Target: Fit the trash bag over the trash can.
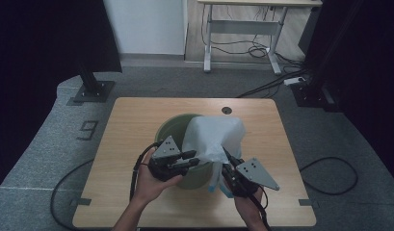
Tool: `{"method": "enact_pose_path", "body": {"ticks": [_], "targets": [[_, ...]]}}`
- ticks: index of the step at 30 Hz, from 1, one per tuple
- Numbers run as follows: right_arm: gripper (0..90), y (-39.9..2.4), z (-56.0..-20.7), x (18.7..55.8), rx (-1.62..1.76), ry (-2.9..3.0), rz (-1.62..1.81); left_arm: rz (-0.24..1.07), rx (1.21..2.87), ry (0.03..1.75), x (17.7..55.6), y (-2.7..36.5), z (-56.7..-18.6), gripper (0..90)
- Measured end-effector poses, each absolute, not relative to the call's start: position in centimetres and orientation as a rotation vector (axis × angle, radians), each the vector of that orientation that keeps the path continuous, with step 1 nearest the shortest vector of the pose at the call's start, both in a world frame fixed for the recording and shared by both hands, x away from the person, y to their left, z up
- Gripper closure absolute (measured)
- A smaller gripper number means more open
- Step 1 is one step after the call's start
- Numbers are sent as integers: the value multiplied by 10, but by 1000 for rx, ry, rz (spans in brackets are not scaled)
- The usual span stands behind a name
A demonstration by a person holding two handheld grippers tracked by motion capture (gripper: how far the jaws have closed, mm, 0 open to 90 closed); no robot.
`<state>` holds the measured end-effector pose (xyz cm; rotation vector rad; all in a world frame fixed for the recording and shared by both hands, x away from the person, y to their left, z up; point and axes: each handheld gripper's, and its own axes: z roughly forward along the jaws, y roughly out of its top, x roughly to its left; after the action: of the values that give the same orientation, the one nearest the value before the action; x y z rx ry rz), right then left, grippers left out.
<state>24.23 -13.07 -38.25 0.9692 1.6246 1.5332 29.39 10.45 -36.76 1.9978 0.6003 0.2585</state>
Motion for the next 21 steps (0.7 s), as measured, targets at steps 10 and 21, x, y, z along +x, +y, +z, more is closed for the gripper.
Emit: {"method": "enact_pose_path", "body": {"ticks": [10, 21], "targets": [[424, -144, -391, 221, 846, 1694, 1618, 171, 1932, 680, 310, 123, -369, 896], [316, -184, -411, 191, 861, 1727, 1804, 225, 1838, 828, 317, 160, -360, 897]]}}
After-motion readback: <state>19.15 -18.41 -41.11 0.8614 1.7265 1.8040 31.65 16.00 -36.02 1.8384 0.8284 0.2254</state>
